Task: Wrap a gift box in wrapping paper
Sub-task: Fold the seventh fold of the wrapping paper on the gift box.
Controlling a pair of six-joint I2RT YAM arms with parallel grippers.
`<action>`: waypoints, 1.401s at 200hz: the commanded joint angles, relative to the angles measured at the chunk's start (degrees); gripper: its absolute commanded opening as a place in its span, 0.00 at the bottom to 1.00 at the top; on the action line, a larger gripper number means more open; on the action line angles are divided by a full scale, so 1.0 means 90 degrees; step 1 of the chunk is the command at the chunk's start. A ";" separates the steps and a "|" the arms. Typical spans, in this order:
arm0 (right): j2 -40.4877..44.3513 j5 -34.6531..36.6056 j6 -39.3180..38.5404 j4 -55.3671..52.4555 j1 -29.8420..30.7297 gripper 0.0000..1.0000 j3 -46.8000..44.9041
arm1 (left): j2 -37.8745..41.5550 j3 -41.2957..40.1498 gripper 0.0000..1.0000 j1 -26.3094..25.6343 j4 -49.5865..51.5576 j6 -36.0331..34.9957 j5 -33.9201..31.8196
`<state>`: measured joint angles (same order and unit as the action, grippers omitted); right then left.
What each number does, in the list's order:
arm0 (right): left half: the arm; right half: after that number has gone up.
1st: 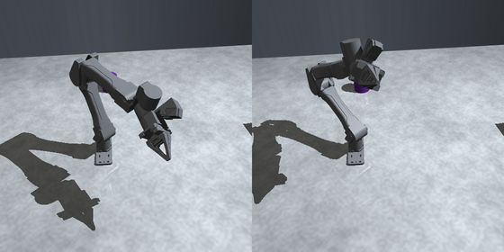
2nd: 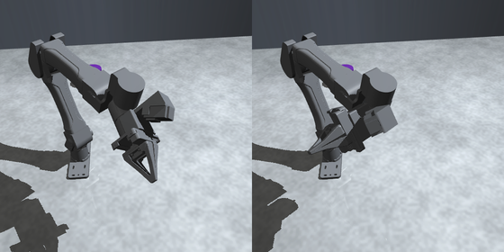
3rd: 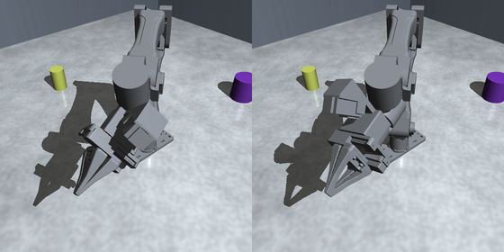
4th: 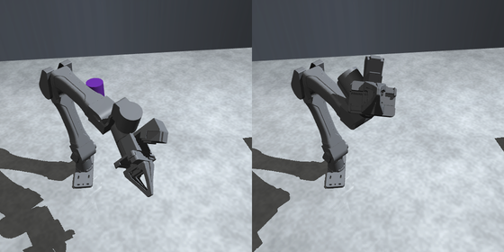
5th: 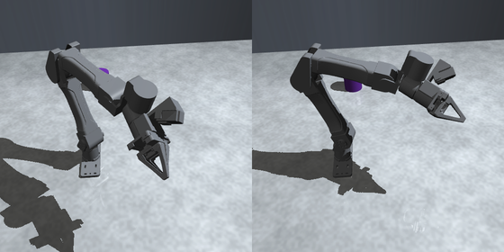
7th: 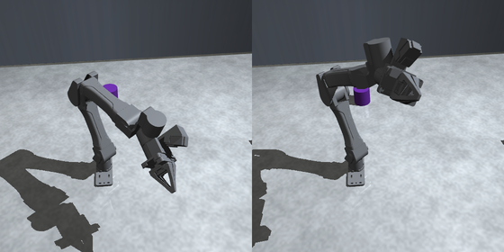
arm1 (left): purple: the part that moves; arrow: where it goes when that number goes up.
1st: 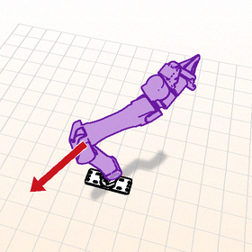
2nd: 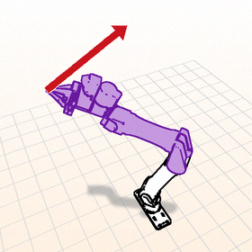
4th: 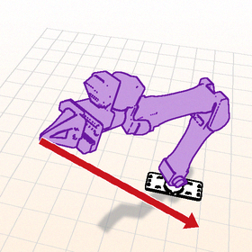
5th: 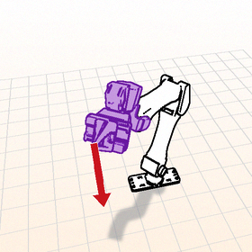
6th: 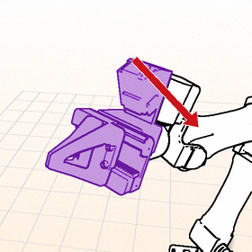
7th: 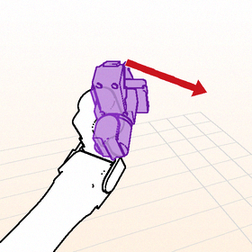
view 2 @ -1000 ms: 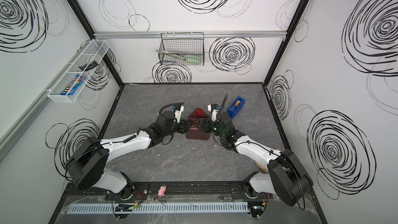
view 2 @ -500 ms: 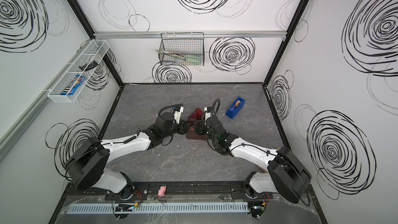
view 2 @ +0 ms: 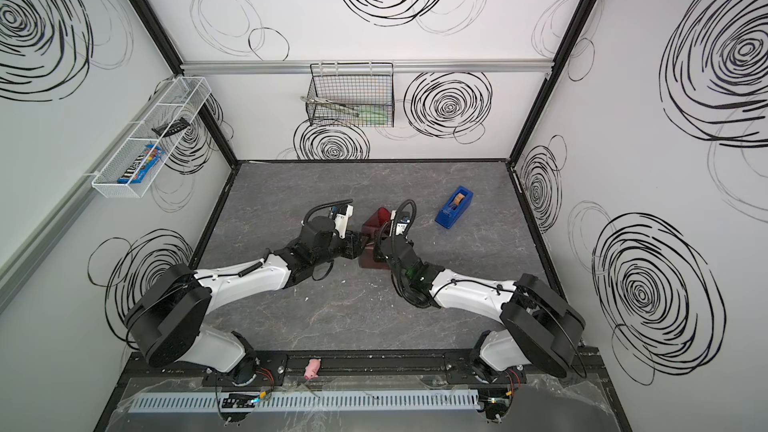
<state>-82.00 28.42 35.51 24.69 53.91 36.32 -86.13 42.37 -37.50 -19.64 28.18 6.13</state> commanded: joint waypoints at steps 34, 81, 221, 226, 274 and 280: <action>-0.1191 0.0037 -0.0001 -0.1357 0.0453 0.47 -0.0695 | 0.0125 -0.0035 0.54 0.0109 0.0097 0.0041 0.0129; -0.1623 0.0312 -0.0022 -0.1294 0.0621 0.47 -0.0770 | 0.0210 -0.0031 0.54 0.0180 0.0082 0.0114 0.0249; -0.1732 0.0000 -0.0200 -0.0517 0.0709 0.49 -0.1221 | -0.1215 0.2541 0.57 0.1215 0.1111 -0.0219 0.1241; -0.1741 -0.0004 -0.0206 -0.0517 0.0709 0.49 -0.1222 | -0.1386 0.2687 0.57 0.1211 0.1179 -0.0292 0.1279; -0.1729 -0.0038 -0.0205 -0.0455 0.0709 0.50 -0.1261 | -0.2221 0.3341 0.57 0.1301 0.1130 -0.0647 0.2181; -0.1732 -0.0047 -0.0209 -0.0448 0.0701 0.50 -0.1262 | -0.2253 0.3339 0.57 0.1299 0.1126 -0.0670 0.2230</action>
<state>-89.30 41.65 27.68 43.72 58.76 32.03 -105.60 70.06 -26.41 -7.75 25.32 20.88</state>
